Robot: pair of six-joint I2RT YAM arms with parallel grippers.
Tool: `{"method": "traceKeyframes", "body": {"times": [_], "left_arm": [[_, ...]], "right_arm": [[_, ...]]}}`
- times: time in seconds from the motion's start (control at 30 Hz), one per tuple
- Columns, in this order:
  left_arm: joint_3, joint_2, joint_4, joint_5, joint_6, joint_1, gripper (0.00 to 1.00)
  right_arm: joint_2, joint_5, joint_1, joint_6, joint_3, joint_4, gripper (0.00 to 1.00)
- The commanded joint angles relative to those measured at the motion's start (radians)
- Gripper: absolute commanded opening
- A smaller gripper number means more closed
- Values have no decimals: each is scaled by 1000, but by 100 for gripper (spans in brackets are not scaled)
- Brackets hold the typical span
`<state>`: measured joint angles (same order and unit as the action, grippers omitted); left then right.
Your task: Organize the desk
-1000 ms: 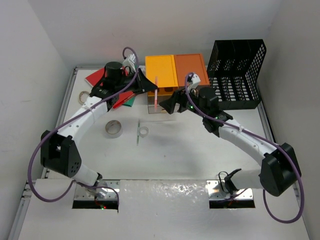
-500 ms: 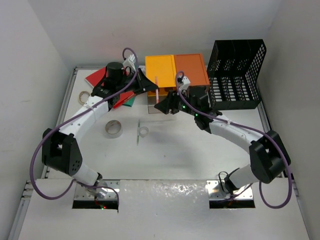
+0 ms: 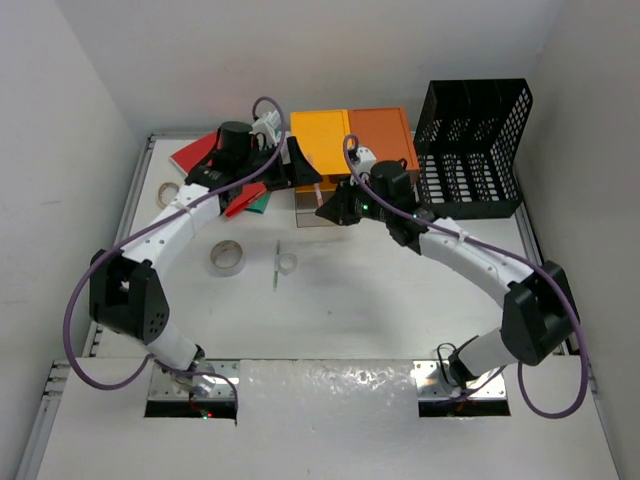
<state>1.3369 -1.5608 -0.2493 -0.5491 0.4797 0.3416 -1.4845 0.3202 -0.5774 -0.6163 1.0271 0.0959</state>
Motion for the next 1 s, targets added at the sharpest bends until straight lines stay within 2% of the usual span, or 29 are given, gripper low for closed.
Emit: {"method": "traceKeyframes", "body": {"times": [0.0, 0.07, 0.1, 0.23, 0.33, 0.37, 0.47, 0.63, 0.77, 0.97], "left_arm": [[106, 24, -152, 109, -249, 5, 86], [145, 34, -223, 156, -321, 0, 87], [153, 42, -241, 202, -376, -1, 88], [151, 103, -291, 325, -423, -35, 90], [110, 154, -282, 379, -452, -94, 90], [94, 166, -274, 388, -466, -107, 90], [29, 229, -229, 411, -515, -173, 90], [-36, 272, -193, 429, -549, -196, 90], [-61, 281, -176, 407, -547, -196, 90], [-62, 283, -160, 396, -546, -197, 90]], "right_arm": [[17, -79, 20, 228, 172, -386, 0], [-14, -96, 33, 326, 244, -519, 0], [-28, -137, 39, 358, 319, -641, 0], [-131, -178, 50, 466, 500, -887, 0], [-238, -230, 54, 527, 655, -1080, 0], [-259, -245, 54, 535, 685, -1081, 0], [-356, -293, 54, 553, 812, -1235, 0], [-448, -391, 51, 556, 936, -1289, 0], [-534, -392, 45, 564, 1045, -1351, 0], [-565, -398, 42, 578, 1021, -1369, 0]]}}
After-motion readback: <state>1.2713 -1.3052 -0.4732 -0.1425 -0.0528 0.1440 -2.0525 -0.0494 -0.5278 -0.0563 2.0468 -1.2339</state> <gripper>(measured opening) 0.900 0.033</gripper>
